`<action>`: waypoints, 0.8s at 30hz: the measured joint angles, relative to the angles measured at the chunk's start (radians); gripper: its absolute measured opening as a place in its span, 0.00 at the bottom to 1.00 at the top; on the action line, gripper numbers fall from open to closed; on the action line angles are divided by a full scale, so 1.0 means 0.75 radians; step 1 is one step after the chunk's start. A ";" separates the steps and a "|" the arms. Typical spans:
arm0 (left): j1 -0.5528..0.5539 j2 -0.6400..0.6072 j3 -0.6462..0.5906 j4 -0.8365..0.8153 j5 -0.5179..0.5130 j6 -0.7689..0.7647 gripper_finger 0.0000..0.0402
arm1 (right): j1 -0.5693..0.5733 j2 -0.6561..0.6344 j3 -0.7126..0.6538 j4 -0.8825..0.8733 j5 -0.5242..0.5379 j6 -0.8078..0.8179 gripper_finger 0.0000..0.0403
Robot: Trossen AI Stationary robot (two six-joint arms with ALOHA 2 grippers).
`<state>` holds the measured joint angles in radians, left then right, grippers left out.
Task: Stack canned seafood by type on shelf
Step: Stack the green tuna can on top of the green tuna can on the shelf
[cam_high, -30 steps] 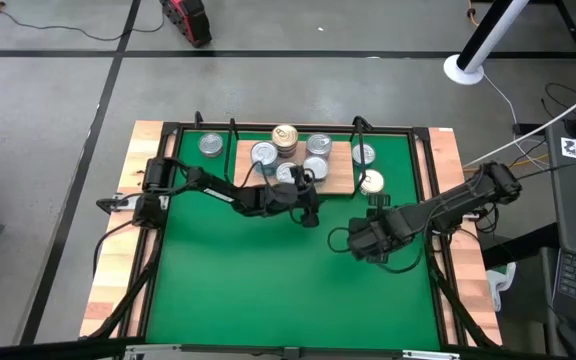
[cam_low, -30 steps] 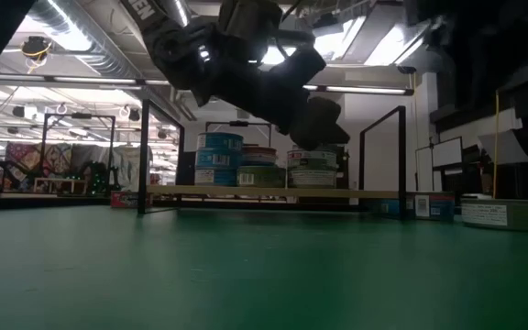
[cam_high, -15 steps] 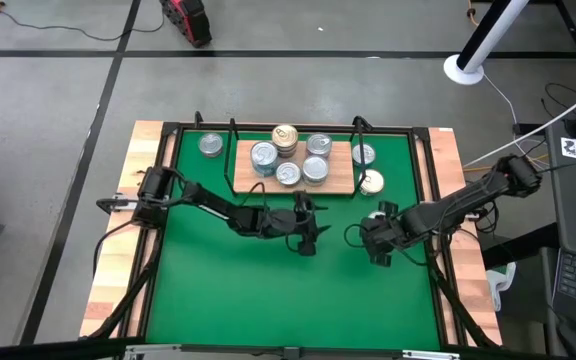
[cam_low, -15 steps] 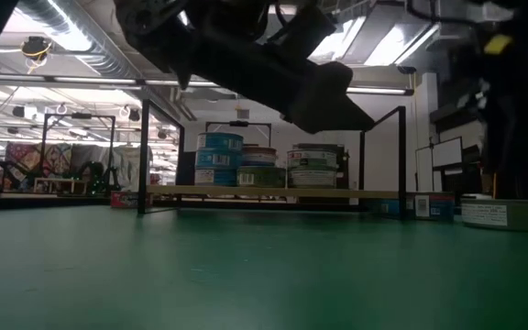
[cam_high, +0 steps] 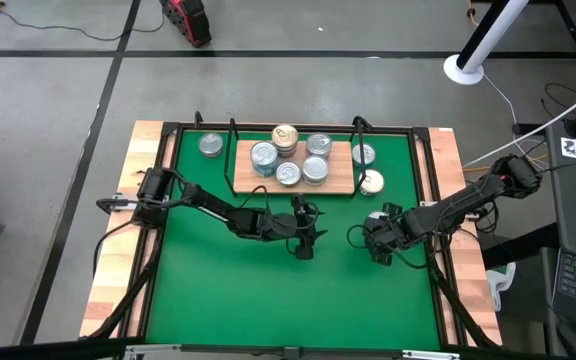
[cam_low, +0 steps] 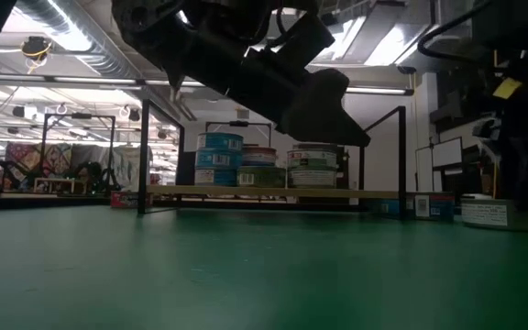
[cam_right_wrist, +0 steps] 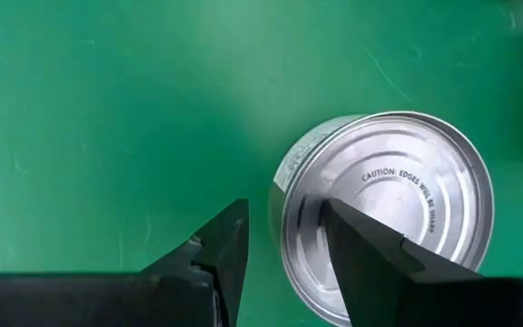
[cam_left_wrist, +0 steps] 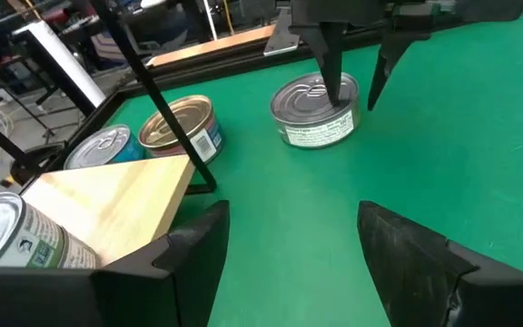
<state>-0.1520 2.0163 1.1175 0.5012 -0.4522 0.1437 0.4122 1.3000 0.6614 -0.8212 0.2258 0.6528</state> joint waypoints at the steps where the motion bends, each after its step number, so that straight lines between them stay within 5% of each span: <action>1: 0.000 0.000 0.000 0.001 0.000 0.000 0.59 | 0.000 -0.002 -0.011 0.013 0.002 0.000 0.36; 11: 0.000 0.000 0.000 0.003 0.000 0.000 0.59 | 0.000 -0.003 -0.047 0.052 0.055 0.000 0.34; 24: 0.000 0.000 0.000 0.004 -0.001 0.001 0.59 | 0.000 0.000 -0.049 0.049 0.143 0.001 0.05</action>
<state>-0.1520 2.0163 1.1175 0.5041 -0.4526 0.1444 0.4122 1.2999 0.6243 -0.7845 0.3331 0.6537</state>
